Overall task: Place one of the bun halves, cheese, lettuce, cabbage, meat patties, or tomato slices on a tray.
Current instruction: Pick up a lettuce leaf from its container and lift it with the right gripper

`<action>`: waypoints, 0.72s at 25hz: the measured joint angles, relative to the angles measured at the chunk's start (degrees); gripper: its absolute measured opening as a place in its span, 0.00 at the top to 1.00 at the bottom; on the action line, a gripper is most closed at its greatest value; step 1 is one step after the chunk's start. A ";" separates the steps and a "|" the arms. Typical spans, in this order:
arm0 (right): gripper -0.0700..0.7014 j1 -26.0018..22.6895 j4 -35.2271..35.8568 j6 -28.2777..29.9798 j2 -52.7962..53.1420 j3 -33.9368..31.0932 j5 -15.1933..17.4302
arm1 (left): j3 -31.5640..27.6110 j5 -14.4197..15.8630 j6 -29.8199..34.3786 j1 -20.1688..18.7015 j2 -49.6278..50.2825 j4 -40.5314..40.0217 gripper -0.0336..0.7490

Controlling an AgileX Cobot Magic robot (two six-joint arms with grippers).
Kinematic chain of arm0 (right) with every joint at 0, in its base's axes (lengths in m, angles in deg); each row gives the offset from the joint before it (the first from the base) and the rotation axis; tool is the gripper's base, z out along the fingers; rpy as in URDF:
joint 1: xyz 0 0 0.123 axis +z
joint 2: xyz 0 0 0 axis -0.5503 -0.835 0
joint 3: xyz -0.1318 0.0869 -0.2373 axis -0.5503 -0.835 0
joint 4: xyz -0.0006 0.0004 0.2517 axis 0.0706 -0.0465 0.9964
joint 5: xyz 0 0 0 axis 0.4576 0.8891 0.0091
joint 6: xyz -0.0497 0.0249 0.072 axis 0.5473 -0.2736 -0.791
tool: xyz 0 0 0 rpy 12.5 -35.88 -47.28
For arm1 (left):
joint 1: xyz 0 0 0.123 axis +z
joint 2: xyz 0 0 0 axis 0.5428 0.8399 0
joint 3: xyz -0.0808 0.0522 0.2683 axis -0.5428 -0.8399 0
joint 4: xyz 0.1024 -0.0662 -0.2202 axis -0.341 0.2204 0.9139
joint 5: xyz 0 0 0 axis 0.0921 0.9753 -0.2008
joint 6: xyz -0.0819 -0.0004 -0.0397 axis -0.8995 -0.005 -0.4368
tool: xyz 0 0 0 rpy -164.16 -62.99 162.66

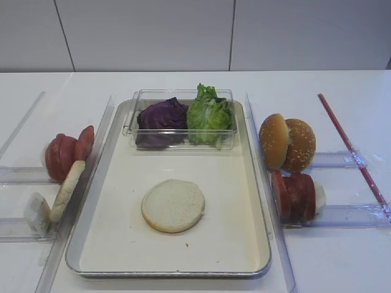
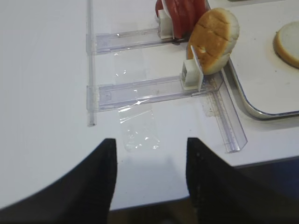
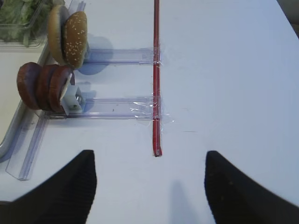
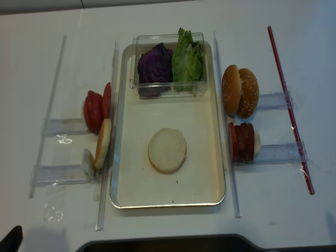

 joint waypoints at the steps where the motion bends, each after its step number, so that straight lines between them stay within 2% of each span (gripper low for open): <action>1: 0.23 0.00 0.00 0.00 0.00 0.00 0.00 | 0.00 0.00 0.00 0.00 0.00 0.00 0.51; 18: 0.23 0.00 0.00 0.00 0.00 0.00 0.00 | 0.00 0.00 0.00 0.00 0.00 0.00 0.51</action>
